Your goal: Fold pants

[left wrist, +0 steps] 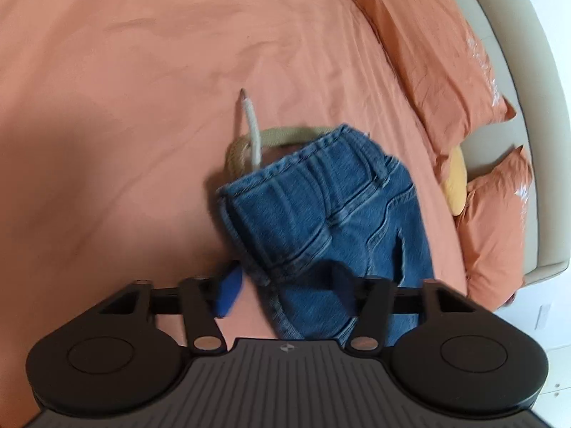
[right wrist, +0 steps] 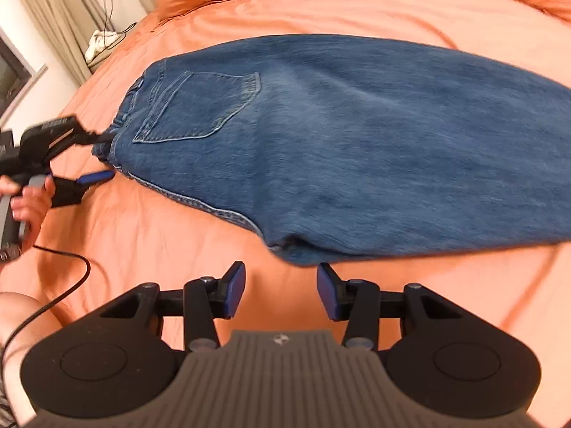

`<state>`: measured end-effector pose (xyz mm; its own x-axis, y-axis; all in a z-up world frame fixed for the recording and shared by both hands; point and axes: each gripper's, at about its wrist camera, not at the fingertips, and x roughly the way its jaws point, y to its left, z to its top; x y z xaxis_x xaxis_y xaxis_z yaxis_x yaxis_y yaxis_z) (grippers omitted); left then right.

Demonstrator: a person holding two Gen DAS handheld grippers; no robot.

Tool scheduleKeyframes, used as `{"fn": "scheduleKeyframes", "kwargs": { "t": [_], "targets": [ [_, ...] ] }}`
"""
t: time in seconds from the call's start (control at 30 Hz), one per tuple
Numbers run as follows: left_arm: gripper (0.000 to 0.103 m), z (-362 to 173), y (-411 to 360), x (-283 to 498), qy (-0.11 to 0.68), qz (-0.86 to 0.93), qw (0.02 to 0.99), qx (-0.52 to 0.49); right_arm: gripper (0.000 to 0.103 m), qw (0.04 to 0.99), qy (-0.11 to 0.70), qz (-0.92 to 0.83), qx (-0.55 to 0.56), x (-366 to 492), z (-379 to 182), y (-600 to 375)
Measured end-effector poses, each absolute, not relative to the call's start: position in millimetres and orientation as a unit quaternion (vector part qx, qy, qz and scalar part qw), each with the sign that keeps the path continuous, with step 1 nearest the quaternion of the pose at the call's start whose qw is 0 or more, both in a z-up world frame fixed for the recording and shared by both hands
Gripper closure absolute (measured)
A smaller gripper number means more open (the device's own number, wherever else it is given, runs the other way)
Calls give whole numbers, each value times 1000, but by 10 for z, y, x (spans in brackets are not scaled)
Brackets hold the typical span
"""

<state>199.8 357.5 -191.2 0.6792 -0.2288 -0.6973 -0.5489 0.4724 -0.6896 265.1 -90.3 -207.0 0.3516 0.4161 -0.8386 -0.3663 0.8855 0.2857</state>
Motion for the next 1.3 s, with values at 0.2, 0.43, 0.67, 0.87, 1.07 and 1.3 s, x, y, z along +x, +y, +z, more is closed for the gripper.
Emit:
{"fn": "scheduleKeyframes", "kwargs": {
  "t": [0.2, 0.43, 0.67, 0.87, 1.07, 1.3],
  "targets": [
    [89, -1322, 3426, 2113, 376, 112, 840, -375, 96, 837, 500, 221, -8, 2819, -2062, -745],
    [89, -1498, 3270, 2439, 455, 146, 840, -256, 97, 829, 516, 215, 13, 2802, -2137, -770],
    [79, -1589, 2987, 2564, 482, 155, 848, -158, 84, 824, 521, 220, 28, 2868, -2230, -875],
    [46, -1225, 2789, 2524, 471, 167, 863, -76, 65, 838, 502, 196, 80, 2961, -1922, -1554],
    [46, -948, 2504, 2488, 440, 149, 885, -35, 65, 866, 465, 86, 162, 3249, -1558, -2980],
    [47, -1035, 1956, 2663, 456, 87, 885, -44, 65, 868, 415, -81, 261, 3556, -1347, -4967]
  ]
}}
